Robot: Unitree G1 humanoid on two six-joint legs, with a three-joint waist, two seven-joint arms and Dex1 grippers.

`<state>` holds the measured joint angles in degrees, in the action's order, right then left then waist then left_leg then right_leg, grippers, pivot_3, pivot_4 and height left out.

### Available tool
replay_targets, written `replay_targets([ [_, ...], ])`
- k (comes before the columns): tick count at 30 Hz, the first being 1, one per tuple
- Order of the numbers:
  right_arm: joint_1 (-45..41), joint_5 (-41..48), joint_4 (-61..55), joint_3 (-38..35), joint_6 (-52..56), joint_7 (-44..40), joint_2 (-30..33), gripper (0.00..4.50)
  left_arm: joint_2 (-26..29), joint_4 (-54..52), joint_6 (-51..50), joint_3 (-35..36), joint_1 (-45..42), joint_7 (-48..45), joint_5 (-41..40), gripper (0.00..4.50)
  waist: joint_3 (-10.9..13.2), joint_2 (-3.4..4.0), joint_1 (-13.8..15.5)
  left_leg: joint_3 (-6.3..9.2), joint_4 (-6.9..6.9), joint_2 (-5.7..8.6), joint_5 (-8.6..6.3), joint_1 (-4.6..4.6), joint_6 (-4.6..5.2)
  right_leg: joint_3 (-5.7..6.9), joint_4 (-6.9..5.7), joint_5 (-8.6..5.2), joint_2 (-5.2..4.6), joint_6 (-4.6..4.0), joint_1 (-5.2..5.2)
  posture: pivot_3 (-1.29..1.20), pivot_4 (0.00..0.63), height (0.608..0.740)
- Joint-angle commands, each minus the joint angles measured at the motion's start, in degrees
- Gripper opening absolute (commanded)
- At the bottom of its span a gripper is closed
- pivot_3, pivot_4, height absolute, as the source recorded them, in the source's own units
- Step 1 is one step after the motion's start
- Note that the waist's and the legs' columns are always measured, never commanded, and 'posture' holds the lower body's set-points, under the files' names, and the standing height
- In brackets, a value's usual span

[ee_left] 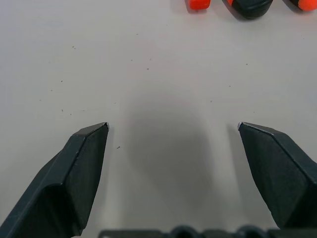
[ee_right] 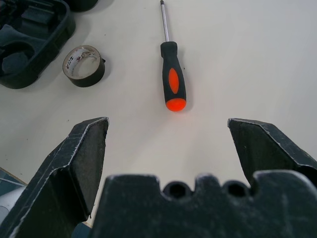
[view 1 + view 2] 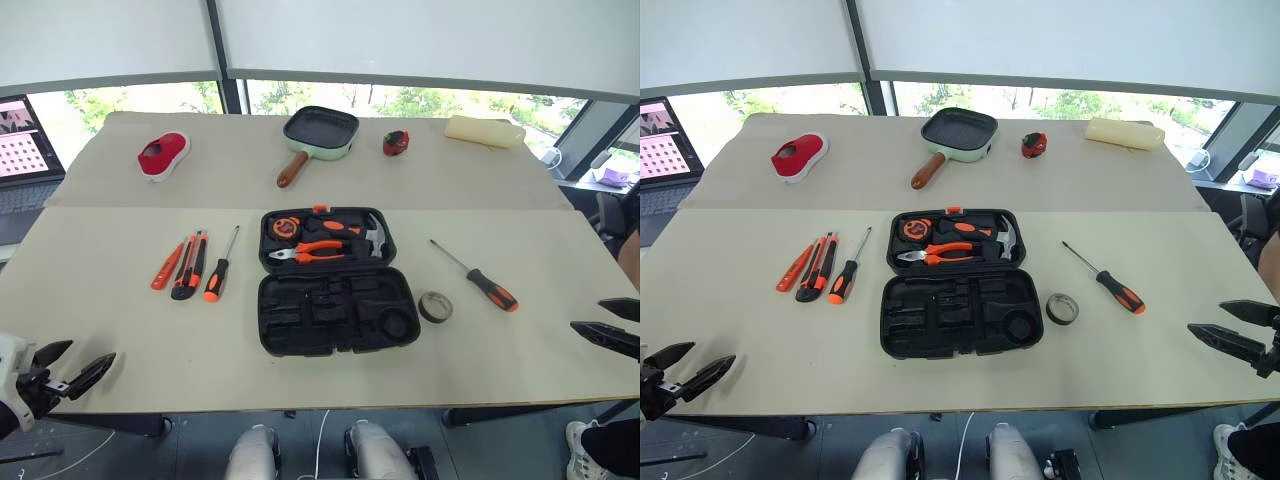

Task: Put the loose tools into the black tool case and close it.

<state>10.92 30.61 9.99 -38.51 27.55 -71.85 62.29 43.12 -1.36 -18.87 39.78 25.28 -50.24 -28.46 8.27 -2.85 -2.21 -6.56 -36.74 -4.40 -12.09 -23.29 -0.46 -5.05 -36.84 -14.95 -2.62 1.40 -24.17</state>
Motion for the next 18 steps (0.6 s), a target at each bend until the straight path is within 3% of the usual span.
replay_targets([
  [1, -0.2, 0.4, -2.8, -1.2, 0.6, 1.6, -0.6, 4.48, 0.4, -2.5, -1.7, 1.5, -0.4, 1.1, -0.9, 4.5, 0.0, 0.0, 0.0, 0.0, 0.0, 0.0, 0.0, 0.0, 0.0, 0.0, 0.0, 0.0, 0.0, 0.0, 0.0, 0.0, 0.15, 0.74],
  [4, 0.1, -0.1, -5.0, -2.0, 0.2, 4.0, -2.1, 4.48, 1.0, -4.7, -5.3, 0.2, -2.6, 3.6, -1.1, 4.5, 0.0, -0.01, 0.1, 0.02, 0.0, -0.01, 0.0, 0.0, 0.0, 0.01, -0.02, 0.03, 0.01, 0.04, 0.01, 0.0, 0.15, 0.74],
  [8, -1.4, 1.8, -9.6, -3.4, 2.7, 6.6, -2.5, 4.48, 2.6, -14.2, -20.0, 0.0, -7.5, 8.3, -9.4, 4.5, 0.0, 0.0, 0.5, 0.02, -0.03, 0.02, 0.0, -0.02, 0.0, 0.01, -0.03, 0.1, -0.01, 0.16, 0.02, 0.0, 0.15, 0.74],
  [13, -5.7, 10.0, -24.8, -2.7, 11.6, 10.8, -2.4, 4.48, 7.6, -20.4, -38.8, -6.7, -23.8, 19.6, -13.9, 4.5, 0.0, 0.08, 1.1, 0.08, -0.07, 0.02, 0.02, 0.01, 0.0, 0.01, -0.22, 0.11, 0.06, 0.19, 0.0, 0.0, 0.15, 0.74],
  [18, -13.7, 18.5, -39.5, 2.7, 17.4, 17.7, -2.5, 4.48, 7.4, -19.5, -54.8, -16.5, -39.7, 28.3, -14.1, 4.5, 0.1, 0.05, 0.9, 0.12, -0.07, 0.04, 0.02, -0.02, 0.0, -0.03, -0.23, 0.12, 0.13, 0.19, 0.0, 0.0, 0.15, 0.74],
])
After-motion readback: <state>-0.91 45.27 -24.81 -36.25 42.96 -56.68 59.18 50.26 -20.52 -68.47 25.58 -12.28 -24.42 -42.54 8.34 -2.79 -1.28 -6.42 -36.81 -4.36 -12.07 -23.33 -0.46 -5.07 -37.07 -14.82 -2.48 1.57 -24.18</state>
